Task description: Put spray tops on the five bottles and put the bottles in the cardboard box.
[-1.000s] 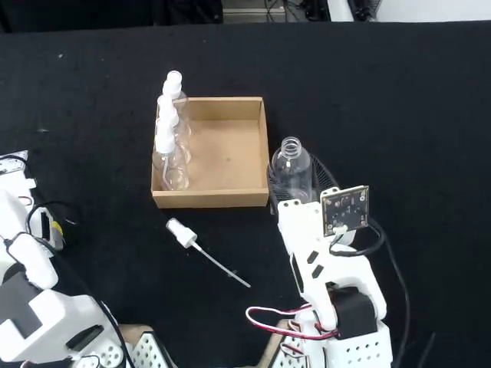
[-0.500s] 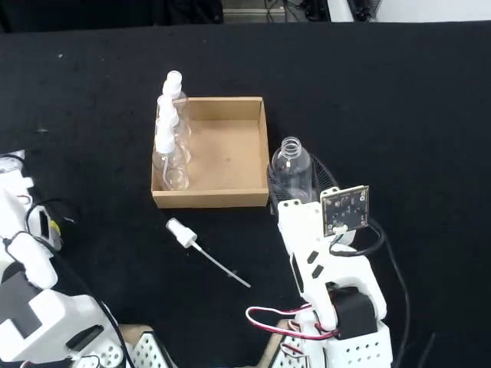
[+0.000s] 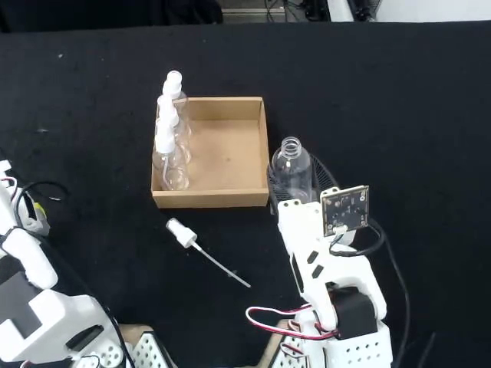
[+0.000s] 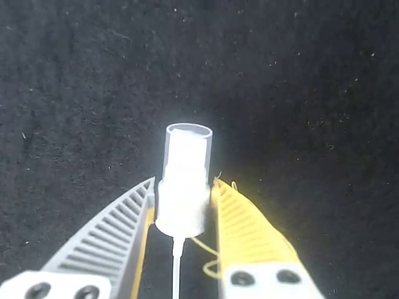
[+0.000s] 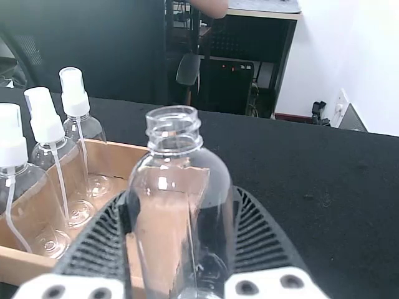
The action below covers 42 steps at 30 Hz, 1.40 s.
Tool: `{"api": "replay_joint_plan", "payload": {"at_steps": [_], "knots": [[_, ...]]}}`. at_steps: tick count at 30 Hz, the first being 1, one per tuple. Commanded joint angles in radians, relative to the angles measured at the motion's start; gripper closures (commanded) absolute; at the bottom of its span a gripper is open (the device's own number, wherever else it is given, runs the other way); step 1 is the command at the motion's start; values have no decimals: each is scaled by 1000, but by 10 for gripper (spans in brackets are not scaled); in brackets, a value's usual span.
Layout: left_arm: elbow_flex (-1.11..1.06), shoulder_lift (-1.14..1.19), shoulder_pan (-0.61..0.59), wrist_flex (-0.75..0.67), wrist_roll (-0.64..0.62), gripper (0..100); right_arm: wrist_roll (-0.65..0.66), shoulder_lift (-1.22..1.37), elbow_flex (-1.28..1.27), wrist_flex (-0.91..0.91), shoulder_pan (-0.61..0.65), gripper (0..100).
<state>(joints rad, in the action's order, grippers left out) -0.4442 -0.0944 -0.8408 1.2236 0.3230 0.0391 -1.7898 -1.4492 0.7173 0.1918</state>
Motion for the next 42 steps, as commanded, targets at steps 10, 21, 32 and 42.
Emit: {"api": "replay_joint_plan", "payload": {"at_steps": [10, 21, 32, 42], "knots": [[15, -11, 2, 5, -6, 968, -3, -13, 27, -23, -14, 985], [-62, -20, 16, -391, -247, 971, -2, -13, 27, -23, -14, 985], [-53, -21, 101, -388, -247, 971, -3, -13, 27, -23, -14, 985], [-7, -21, 111, -219, -245, 970, -2, -13, 27, -23, -14, 985]]}}
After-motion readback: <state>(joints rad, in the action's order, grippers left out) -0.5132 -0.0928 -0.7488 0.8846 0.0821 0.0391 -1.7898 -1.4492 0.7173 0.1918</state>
